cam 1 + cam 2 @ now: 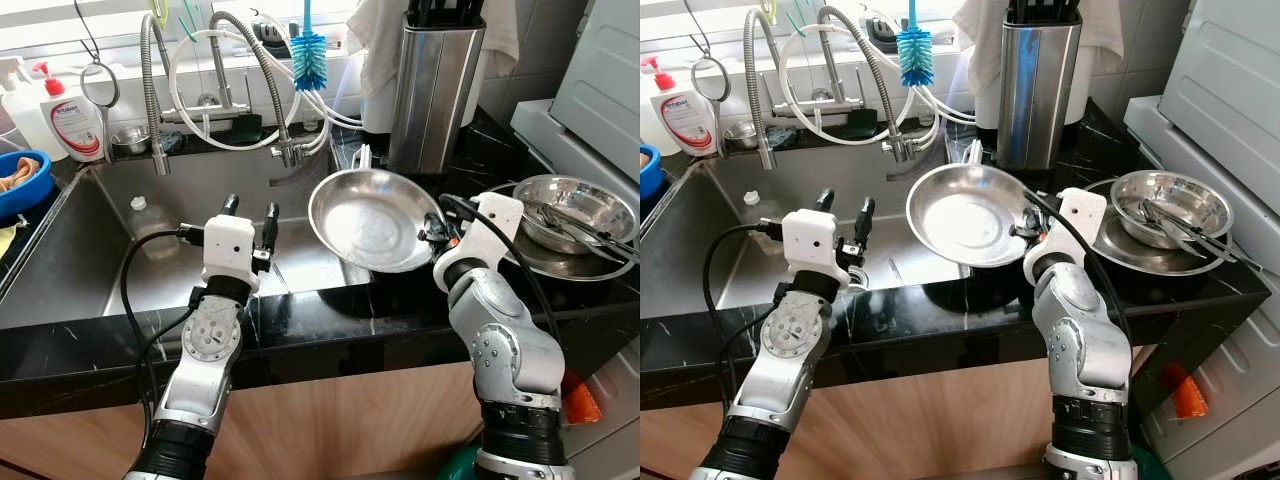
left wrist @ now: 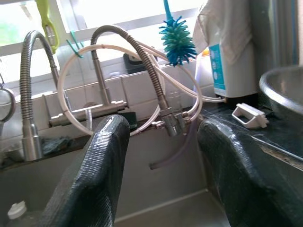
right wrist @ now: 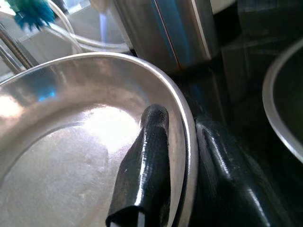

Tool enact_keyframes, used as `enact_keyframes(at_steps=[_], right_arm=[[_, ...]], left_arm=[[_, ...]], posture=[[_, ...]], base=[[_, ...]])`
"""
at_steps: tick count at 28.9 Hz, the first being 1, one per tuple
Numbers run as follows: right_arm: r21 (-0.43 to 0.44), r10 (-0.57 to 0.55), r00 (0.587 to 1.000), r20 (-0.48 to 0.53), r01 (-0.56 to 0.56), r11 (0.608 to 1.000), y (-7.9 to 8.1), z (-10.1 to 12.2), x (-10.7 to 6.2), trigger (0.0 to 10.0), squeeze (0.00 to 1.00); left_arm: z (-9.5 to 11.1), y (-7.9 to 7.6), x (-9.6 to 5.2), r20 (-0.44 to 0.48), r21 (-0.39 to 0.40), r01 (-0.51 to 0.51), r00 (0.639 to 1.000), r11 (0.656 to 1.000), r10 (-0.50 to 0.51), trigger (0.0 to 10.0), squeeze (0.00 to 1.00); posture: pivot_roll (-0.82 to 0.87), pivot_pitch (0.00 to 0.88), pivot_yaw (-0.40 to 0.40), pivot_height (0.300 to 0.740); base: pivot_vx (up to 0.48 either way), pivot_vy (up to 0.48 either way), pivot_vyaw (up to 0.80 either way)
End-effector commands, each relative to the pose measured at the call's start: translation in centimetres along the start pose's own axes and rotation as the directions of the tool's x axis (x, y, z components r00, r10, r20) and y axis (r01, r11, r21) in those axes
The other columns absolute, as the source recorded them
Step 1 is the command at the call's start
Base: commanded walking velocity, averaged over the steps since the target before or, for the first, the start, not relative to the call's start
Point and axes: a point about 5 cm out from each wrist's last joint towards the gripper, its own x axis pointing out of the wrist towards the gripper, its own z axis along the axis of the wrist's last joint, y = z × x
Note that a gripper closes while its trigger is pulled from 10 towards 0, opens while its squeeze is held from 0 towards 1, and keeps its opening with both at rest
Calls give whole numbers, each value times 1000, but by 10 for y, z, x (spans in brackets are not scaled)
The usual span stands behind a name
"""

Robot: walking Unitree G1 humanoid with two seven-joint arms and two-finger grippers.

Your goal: Kitchen organization

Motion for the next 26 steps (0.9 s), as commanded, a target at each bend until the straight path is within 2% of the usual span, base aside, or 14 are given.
enact_keyframes(at_steps=[1,3,6,16,17,19,26], right_arm=[[7,46,994,98,-47,999,11,16,0,10000,0],[10,52,989,141,-54,998,11,21,0,10000,0],[-53,91,978,185,-83,995,10,24,-2,10000,0],[-122,104,973,208,-80,989,6,24,-2,10000,0],[-170,122,970,208,-87,982,7,24,-2,10000,0],[-196,148,965,216,-106,975,10,24,-2,10000,0],[-165,162,957,240,-124,979,12,26,-3,10000,0]], left_arm=[[2,7,2,0,-30,-44,999,999,44,10000,0],[1,9,1,-10,-52,-58,998,997,58,10000,0],[-2,8,1,-26,-62,-59,998,996,57,10000,0],[-3,7,0,-32,-72,-65,997,995,63,10000,0],[-3,7,0,-34,-70,-64,998,995,62,10000,0],[-4,8,0,-35,-67,-64,997,996,62,10000,0],[-4,9,0,-41,-58,-72,997,996,70,10000,0]], posture=[[-147,0,72,740],[-147,0,72,740],[-149,0,73,740],[-150,0,69,740],[-150,0,69,740],[-150,0,69,740],[-148,0,69,740]], base=[[0,0,0],[0,0,0],[0,95,0],[0,472,0],[0,480,794],[0,480,800],[0,463,114]])
